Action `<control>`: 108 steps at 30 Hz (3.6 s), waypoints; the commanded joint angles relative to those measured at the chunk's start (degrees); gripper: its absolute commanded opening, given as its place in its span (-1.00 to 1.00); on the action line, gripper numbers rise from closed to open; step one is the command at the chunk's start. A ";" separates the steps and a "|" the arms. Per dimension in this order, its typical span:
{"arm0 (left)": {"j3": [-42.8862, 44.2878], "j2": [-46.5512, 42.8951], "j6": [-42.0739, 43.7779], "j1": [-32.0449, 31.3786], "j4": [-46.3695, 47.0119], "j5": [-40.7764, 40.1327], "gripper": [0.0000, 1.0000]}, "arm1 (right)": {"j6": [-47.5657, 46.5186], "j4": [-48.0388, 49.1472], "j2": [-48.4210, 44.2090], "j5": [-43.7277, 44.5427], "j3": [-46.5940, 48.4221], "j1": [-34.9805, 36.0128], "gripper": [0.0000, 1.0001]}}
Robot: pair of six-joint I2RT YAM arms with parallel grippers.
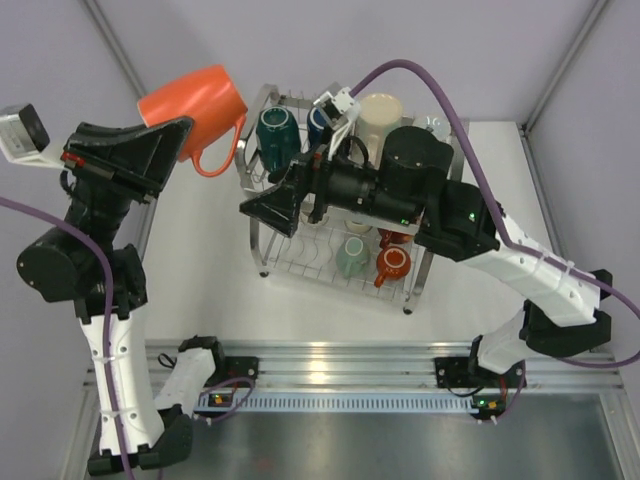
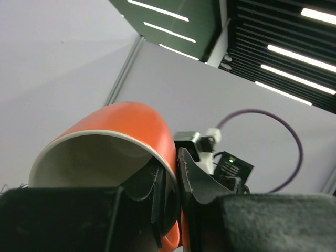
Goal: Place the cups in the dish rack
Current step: Pass the cup from the left arm to the right, then place the cup upside down on the dish rack
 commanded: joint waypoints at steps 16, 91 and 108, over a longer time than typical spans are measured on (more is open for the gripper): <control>-7.24 -6.19 -0.05 -2.72 13.28 1.29 -1.00 | 13.85 19.07 0.64 -11.55 -0.89 -1.05 0.65; 4.96 10.76 32.64 -3.07 -41.11 -20.67 0.94 | -5.65 -6.74 -6.05 -6.64 -10.12 0.62 -1.00; -2.76 21.76 34.93 14.77 -46.14 -5.21 0.89 | -8.56 -9.15 2.31 16.03 -22.84 14.07 -1.00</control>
